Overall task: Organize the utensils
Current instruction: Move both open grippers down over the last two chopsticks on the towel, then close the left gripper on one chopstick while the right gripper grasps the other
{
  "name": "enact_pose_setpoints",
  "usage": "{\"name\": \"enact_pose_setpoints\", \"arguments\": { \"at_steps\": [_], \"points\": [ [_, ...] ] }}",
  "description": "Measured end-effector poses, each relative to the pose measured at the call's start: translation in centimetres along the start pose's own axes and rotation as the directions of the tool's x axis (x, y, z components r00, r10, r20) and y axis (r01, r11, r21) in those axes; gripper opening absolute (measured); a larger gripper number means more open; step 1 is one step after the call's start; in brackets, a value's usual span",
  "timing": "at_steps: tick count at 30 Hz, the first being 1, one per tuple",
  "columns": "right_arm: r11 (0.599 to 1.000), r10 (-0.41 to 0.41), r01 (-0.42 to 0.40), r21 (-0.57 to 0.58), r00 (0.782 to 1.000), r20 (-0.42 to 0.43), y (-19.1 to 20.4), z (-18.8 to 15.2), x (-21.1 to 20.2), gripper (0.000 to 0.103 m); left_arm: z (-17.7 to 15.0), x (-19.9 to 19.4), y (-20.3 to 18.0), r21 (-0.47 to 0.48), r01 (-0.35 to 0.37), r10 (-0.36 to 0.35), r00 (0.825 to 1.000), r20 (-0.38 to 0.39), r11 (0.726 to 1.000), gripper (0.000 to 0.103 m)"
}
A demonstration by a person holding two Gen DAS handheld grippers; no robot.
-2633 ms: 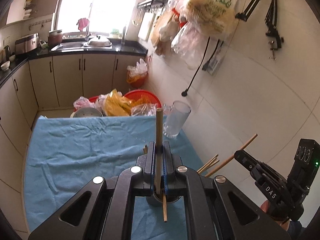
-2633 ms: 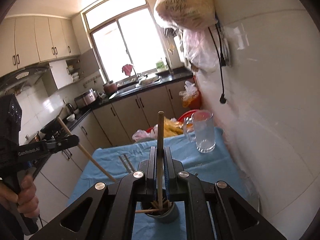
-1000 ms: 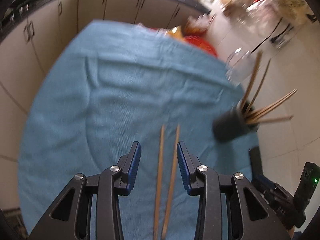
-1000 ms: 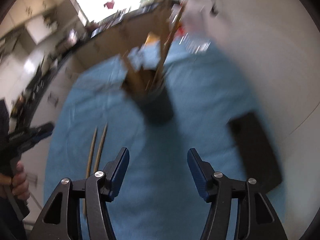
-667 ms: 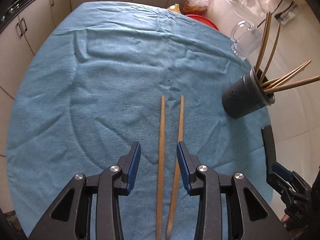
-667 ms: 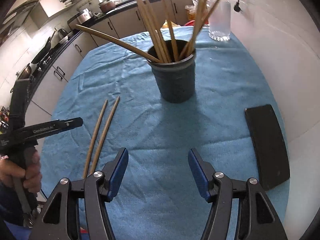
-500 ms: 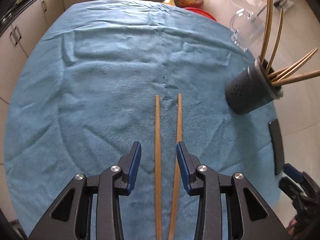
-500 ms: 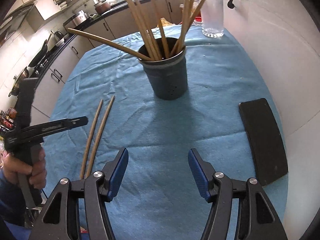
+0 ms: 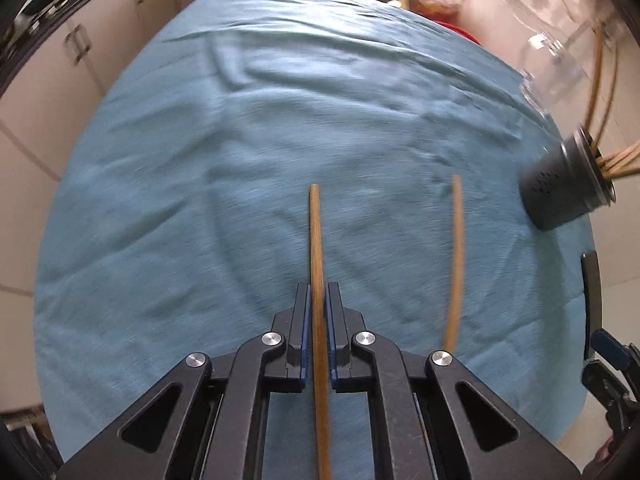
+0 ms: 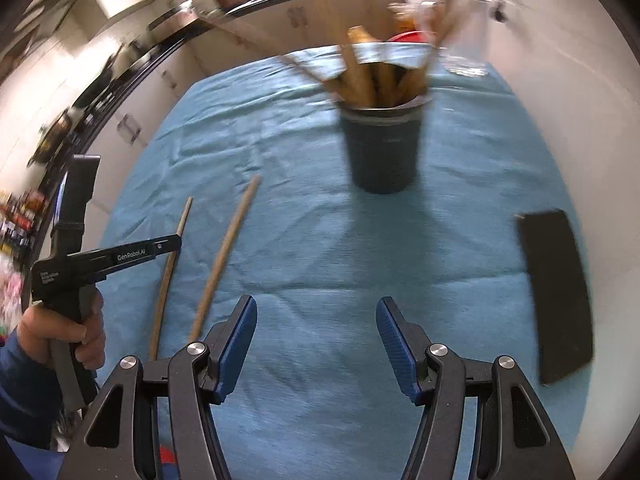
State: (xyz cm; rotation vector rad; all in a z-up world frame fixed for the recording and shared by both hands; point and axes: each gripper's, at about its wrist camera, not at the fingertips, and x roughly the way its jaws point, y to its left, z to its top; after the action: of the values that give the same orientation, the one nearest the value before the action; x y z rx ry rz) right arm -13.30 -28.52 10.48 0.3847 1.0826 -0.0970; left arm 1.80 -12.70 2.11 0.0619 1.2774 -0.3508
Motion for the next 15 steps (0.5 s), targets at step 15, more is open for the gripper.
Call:
{"name": "enact_pose_setpoints", "arguments": {
  "at_steps": [15],
  "points": [
    [1.0, -0.013, 0.012, -0.009, 0.982, -0.186, 7.1, 7.7, 11.3, 0.048, -1.3, -1.2, 6.4, -0.066, 0.02, -0.019, 1.0, 0.02, 0.998, 0.007]
  ]
}}
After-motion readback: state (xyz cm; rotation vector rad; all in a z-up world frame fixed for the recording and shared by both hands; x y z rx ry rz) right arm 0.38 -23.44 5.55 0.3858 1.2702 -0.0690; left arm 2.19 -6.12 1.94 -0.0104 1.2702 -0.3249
